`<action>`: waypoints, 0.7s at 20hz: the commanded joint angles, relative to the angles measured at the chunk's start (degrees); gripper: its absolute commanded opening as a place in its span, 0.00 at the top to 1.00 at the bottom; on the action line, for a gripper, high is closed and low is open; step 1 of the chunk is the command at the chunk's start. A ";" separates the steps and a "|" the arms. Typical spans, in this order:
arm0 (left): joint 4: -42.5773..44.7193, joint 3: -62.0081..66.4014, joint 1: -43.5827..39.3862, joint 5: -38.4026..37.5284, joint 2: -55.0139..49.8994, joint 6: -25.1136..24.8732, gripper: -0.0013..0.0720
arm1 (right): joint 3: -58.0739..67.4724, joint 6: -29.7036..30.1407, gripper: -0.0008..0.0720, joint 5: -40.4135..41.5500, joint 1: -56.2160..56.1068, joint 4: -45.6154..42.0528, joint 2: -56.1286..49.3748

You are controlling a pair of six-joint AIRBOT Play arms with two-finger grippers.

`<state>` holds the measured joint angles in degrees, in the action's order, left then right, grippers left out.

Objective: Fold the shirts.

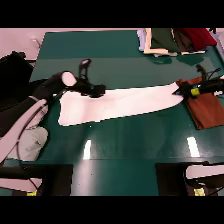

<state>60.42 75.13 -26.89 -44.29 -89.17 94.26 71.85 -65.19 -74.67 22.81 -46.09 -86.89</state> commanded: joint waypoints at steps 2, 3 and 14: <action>-1.75 9.64 -5.53 0.92 -12.20 0.24 0.96 | 7.52 -1.62 0.97 -4.28 -5.16 4.44 7.43; -1.84 11.91 -6.14 0.42 -14.56 0.24 0.96 | 9.86 -3.19 0.97 -4.81 -7.48 4.44 8.20; -0.48 18.49 -6.19 -2.25 -20.28 0.24 0.96 | 23.37 -9.57 0.97 -1.99 -27.93 4.48 9.84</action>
<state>58.26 92.97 -33.21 -45.17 -108.97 94.54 92.90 -73.17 -78.11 -1.17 -41.71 -77.25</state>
